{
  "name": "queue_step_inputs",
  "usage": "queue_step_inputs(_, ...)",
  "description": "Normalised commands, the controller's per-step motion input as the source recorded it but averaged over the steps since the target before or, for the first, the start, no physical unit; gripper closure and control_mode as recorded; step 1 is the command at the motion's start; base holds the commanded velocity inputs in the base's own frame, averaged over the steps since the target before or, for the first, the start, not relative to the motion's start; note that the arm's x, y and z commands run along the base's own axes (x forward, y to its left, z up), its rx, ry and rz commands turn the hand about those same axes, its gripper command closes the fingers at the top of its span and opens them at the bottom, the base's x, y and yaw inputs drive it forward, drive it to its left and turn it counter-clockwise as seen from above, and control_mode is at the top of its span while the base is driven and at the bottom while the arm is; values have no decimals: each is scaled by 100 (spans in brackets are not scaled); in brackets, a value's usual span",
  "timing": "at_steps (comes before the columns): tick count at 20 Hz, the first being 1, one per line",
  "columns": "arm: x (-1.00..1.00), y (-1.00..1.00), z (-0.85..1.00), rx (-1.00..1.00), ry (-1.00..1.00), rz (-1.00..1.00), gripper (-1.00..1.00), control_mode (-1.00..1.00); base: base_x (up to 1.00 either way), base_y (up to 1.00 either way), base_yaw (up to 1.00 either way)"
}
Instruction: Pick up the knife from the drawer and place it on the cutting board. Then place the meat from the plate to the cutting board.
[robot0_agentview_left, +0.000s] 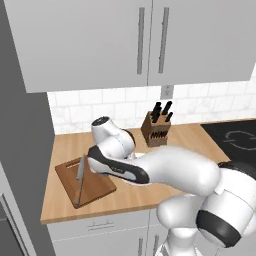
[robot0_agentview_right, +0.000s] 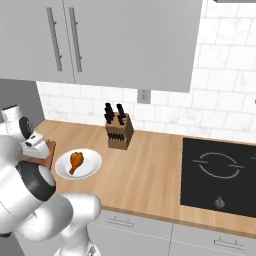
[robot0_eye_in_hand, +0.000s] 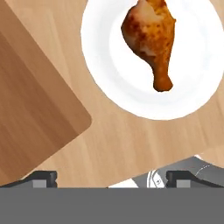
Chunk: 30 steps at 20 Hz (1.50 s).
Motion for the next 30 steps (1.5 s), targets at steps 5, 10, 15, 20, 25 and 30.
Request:
queue_step_inputs(5, -4, -94, 15, -2, 1, 0, -100, -100, 0, 0, 0)
queue_step_inputs(10, 0, -72, 1, -1, 7, 0, -100, -100, 0, 0, 0)
queue_step_inputs(15, 0, -43, -4, 0, 7, 0, -100, -100, 0, 0, 0)
queue_step_inputs(20, 10, -18, -7, 0, 10, 1, -100, -100, 0, 0, 0)
queue_step_inputs(25, 13, -9, -4, 0, 11, 2, -100, -100, 0, 0, 0)
queue_step_inputs(30, 39, -2, -15, 0, 12, 1, -100, -100, 0, 0, 0)
